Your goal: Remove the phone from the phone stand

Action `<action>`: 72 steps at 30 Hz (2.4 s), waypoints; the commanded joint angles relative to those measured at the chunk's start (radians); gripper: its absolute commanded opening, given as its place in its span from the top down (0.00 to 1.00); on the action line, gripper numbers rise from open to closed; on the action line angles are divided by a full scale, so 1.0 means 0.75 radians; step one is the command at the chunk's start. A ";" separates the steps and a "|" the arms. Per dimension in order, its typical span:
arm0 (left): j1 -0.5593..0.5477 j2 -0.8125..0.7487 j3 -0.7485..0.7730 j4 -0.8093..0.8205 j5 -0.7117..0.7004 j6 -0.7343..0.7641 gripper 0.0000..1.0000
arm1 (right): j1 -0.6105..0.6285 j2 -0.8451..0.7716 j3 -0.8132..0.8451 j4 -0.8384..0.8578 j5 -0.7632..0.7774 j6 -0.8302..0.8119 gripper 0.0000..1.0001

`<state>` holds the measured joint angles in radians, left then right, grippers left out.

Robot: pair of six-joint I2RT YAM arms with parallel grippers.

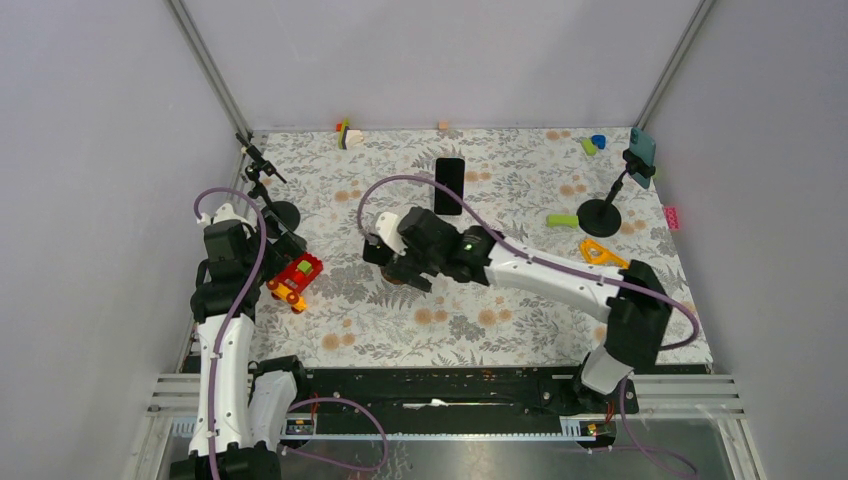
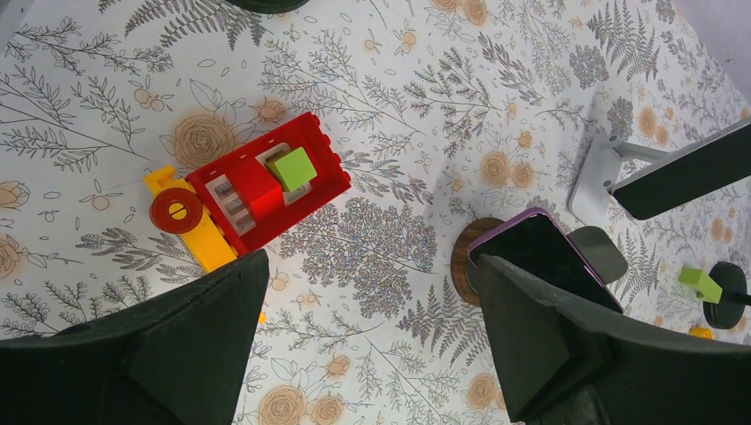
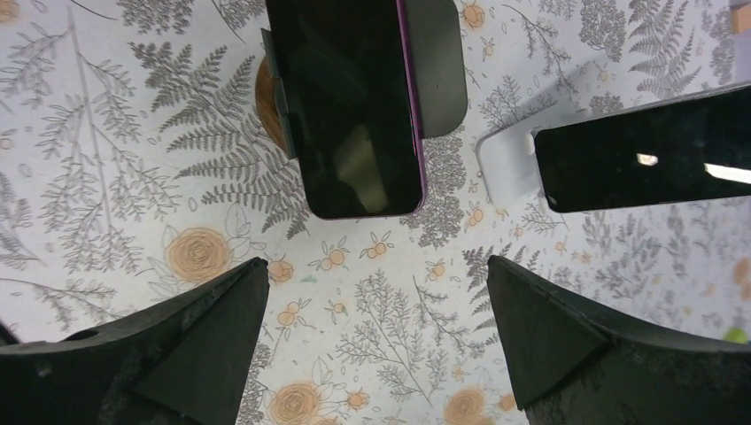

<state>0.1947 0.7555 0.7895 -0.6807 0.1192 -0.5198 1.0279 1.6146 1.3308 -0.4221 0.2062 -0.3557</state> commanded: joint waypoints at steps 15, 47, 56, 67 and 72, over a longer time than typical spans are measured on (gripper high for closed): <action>-0.002 -0.001 -0.009 0.067 -0.019 0.020 0.06 | 0.094 0.305 0.306 -0.262 0.206 -0.113 0.00; -0.002 -0.006 -0.010 0.063 -0.033 0.021 0.06 | 0.094 0.451 0.270 -0.152 0.269 -0.213 0.00; -0.002 -0.009 -0.010 0.062 -0.037 0.021 0.06 | 0.094 0.466 0.220 -0.058 0.340 -0.233 0.00; -0.002 -0.002 -0.010 0.059 -0.040 0.021 0.06 | 0.094 0.485 0.191 0.052 0.415 -0.288 0.00; -0.002 0.003 -0.007 0.059 -0.036 0.020 0.06 | 0.094 0.500 0.185 0.059 0.457 -0.309 0.00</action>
<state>0.1947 0.7555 0.7887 -0.6811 0.1051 -0.5198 1.0904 1.9686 1.4757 -0.4152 0.4870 -0.5594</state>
